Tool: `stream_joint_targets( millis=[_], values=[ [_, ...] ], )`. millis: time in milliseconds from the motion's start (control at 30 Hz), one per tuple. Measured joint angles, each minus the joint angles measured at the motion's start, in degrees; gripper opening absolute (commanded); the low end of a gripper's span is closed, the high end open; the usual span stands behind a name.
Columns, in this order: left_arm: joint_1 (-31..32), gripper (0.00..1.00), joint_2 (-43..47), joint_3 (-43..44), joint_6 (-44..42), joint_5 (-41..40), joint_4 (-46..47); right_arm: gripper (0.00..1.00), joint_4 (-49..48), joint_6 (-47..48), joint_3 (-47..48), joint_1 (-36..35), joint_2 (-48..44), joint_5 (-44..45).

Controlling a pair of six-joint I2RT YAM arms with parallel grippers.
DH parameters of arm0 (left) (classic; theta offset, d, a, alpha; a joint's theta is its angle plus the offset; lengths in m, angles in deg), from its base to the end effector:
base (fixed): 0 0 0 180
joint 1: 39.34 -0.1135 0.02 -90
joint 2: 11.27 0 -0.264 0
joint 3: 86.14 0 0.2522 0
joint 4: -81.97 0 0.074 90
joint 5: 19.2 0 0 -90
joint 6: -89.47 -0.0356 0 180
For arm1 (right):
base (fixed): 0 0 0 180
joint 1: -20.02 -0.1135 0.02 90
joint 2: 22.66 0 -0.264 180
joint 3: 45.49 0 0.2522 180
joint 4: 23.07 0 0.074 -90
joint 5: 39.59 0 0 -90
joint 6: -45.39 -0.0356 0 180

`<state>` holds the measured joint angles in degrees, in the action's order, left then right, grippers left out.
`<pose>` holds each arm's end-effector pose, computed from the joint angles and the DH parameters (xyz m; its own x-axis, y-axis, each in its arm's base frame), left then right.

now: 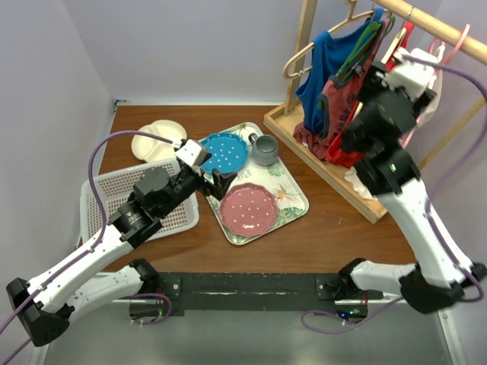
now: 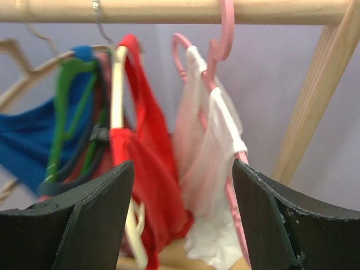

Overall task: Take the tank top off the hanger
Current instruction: Pick up the hanger from the clothesline.

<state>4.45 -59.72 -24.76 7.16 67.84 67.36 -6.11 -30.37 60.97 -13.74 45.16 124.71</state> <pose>0.1458 -0.1372 0.3643 -0.1085 -0.0811 -0.9908 0.6451 0.7525 -0.1323 0.1812 0.0799 0.5463 0.1517 0.0214 -0.9882 0.6507 0.7504 0.1161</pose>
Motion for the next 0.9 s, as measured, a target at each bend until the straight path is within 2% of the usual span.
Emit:
stream_joint_targets(
  millis=[100, 200, 600, 900],
  values=[
    [0.24, 1.0, 0.13, 0.0, -0.39, -0.02, -0.24, 0.7, 5.25, -1.38, 4.94, 5.95, 7.8, 1.25],
    [0.48, 1.0, 0.76, -0.07, -0.87, -0.42, -0.24, 0.67, 8.72, -2.1, 5.05, 9.09, 10.75, 1.25],
    [0.66, 1.0, 0.63, -0.28, -1.29, -0.72, -0.2, 0.64, 10.03, -3.67, 6.6, 16.72, 10.4, -0.98],
    [0.66, 1.0, 0.24, -0.28, -1.33, -0.9, -0.17, 0.6, 12.52, -6.08, 6.75, 24.5, 10.67, -8.07]
  ],
)
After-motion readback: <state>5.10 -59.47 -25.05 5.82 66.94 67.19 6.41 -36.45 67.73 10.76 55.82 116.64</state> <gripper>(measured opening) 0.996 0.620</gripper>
